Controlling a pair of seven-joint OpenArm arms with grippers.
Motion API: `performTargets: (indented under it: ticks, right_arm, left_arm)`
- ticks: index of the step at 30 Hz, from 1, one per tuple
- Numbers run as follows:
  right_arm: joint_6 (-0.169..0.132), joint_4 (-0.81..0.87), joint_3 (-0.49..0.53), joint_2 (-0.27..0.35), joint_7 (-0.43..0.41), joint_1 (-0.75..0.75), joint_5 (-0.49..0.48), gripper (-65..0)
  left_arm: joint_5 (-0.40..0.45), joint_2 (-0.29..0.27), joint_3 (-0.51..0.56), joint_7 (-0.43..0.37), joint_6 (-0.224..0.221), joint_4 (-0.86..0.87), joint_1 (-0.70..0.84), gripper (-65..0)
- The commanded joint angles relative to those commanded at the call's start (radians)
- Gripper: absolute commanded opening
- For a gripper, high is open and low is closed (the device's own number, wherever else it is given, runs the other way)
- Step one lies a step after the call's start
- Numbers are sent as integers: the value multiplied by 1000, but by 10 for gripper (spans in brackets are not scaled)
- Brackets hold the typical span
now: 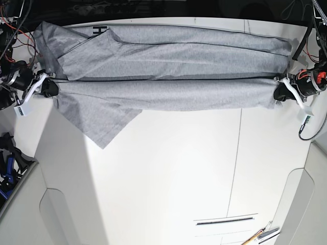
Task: Fold the T-shirt properly
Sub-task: 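Fold the hem edge over with both grippers onto the first fold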
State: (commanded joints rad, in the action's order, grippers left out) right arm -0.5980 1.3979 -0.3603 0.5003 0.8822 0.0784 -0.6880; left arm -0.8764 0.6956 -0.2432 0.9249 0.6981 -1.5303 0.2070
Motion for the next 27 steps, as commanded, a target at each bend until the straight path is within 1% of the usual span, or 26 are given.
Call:
performTargets:
  ticks: [1,2,3,6,10,11,14,15,17,19,22,25,27]
  right_arm:
    - [4,0,0,0,-1,0,8,-416]
    - [15,0,0,0,-17,-1,7,-372]
    - [19,0,0,1,-41,-1,7,-361]
    - [19,1,-9,-3,-78,-18,7,-361]
    - [19,1,-18,-6,-84,-91,4,-361]
    - [19,1,-18,-8,-98,-112,23,-361]
    - [41,1,-17,-34,-169,-167,89,-361]
    - [45,-2,-17,-48,-180,-180,106,-347]
    - [44,-27,-17,-82,-182,-206,124,-299]
    - [43,-95,-15,-116,-216,-236,142,-273]
    - [36,-256,3,-146,-285,-289,154,-273]
    - [21,-396,36,-167,-291,-339,154,-273]
    - [9,-424,70,-182,-290,-350,153,-275]
  left_arm:
    - [1,0,0,0,0,0,1,-650]
    - [-1,0,0,-2,0,0,1,-650]
    - [-3,0,0,-9,0,0,1,-650]
    - [-3,0,0,-11,0,0,2,-650]
    - [-3,0,0,-11,0,0,2,-650]
    - [-3,0,0,-11,0,0,2,-650]
    - [-5,0,0,-11,0,0,2,-650]
    - [-6,0,0,-11,0,0,3,-650]
    - [-15,0,0,-11,0,0,10,-650]
    - [-19,0,0,-11,0,0,10,-650]
    - [-26,0,0,-11,0,0,10,-650]
    - [-26,0,0,-11,0,0,13,-650]
    - [-26,0,0,-11,0,0,13,-650]
